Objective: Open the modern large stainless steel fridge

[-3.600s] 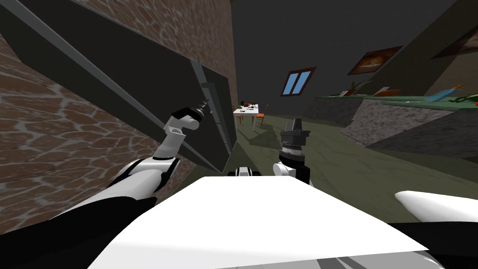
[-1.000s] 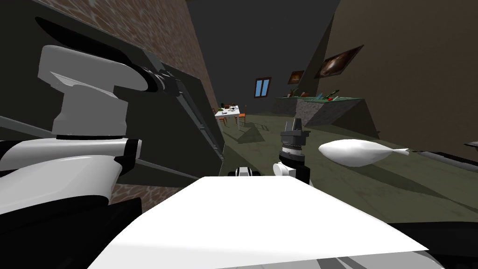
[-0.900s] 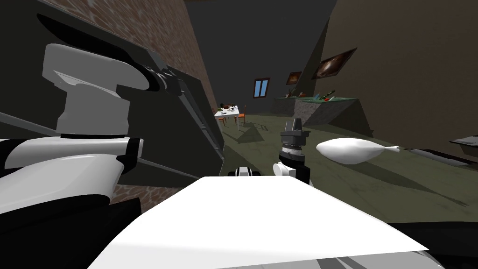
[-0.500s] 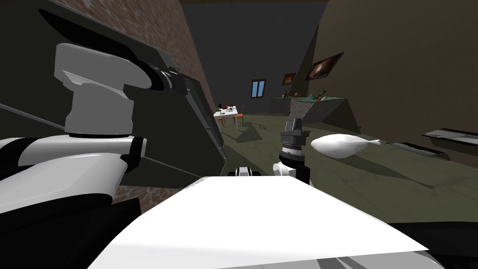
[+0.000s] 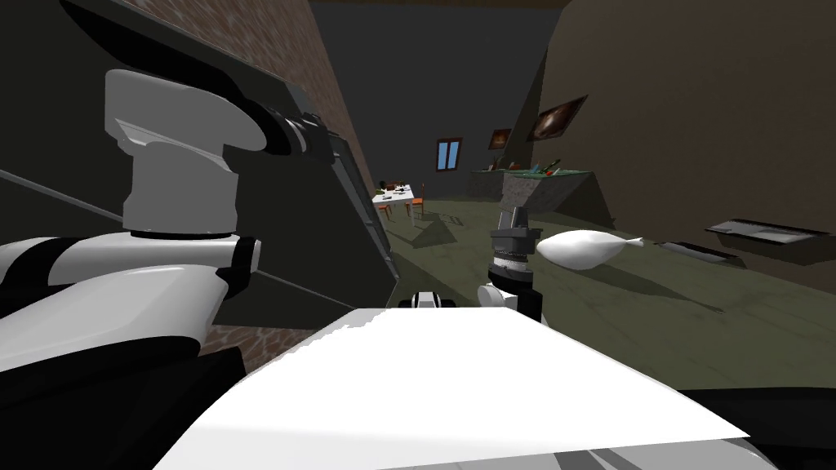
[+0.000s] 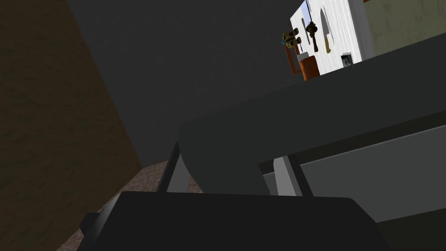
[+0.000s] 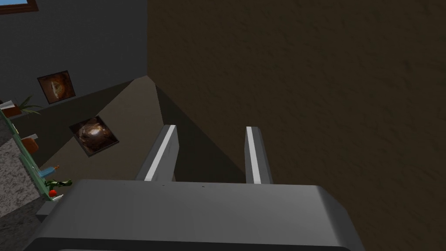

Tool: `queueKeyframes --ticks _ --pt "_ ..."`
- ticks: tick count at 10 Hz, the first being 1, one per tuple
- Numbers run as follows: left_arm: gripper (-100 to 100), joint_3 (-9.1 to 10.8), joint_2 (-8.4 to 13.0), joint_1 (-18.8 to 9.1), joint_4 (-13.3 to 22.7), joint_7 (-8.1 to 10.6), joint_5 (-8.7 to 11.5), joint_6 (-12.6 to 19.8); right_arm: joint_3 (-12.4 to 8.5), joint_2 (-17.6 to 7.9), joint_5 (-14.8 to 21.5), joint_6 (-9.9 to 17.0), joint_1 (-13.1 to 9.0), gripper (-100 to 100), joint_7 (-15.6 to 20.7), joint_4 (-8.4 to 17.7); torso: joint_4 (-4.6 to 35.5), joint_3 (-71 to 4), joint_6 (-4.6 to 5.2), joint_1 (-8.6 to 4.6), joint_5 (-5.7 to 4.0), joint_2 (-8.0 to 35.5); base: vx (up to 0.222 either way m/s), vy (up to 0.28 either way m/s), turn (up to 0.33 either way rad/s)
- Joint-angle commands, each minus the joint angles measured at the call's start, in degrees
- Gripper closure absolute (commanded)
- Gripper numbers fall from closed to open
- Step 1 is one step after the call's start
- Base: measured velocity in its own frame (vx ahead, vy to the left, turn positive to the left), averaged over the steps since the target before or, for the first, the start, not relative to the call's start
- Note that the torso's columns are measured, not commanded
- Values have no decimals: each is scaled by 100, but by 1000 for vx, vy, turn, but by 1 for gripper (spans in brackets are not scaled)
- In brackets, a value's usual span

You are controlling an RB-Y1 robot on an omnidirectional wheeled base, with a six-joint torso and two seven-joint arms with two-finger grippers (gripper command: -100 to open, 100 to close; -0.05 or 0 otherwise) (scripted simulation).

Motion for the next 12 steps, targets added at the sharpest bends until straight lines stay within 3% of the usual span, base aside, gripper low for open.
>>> queueKeyframes --ticks 1,7,8,9,12 --pt "100 -7 -79 65 -351 58 203 -36 0 0 0 0 0 0 0 0 -3 5 -7 1 7 0 -92 48 -73" --pt "100 -91 -308 -49 -943 26 817 -9 0 0 0 0 0 0 0 0 -11 3 -9 -9 7 -8 -94 57 -86" --pt "100 -56 -263 -43 -941 101 726 -3 0 0 0 0 0 0 0 0 -11 3 -10 -9 6 -9 -45 25 -48" --pt "100 -67 -370 -73 -1163 104 961 14 0 0 0 0 1 0 0 0 -5 -15 -27 -1 9 -27 -83 60 -82" --pt "100 -62 -499 -125 -1440 80 1274 26 0 0 0 0 0 0 0 0 -18 -8 -2 2 8 -20 -100 89 -113"
